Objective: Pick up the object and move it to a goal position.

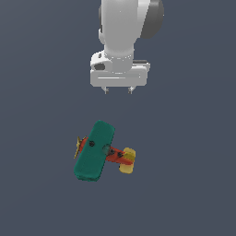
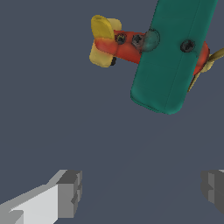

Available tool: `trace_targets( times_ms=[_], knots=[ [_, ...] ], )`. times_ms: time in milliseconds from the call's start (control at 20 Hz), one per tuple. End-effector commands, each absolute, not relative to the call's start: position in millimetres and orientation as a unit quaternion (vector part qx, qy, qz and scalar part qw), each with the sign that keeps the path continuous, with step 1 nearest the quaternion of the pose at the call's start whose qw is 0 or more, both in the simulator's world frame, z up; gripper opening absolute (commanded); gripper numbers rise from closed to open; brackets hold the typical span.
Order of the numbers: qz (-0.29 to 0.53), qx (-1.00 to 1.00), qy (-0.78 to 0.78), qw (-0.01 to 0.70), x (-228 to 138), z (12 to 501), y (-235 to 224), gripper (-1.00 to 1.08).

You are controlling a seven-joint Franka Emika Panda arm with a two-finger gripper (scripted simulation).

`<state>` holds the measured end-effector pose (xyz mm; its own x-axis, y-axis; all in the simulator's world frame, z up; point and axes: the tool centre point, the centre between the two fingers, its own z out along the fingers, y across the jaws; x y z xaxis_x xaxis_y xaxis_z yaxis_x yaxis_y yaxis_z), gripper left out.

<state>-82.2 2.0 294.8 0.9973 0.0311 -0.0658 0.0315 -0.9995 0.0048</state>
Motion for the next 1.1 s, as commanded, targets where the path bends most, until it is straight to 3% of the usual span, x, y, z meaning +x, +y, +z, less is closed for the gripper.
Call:
trace_targets(
  times_ms=[0,1050],
  knots=[
    [-0.033,0.999,0.016,0.003,-82.2,294.8,2.0,0.28],
    [-0.009,1.000,0.024,0.003,-79.3,310.0,-2.2,0.28]
  ],
)
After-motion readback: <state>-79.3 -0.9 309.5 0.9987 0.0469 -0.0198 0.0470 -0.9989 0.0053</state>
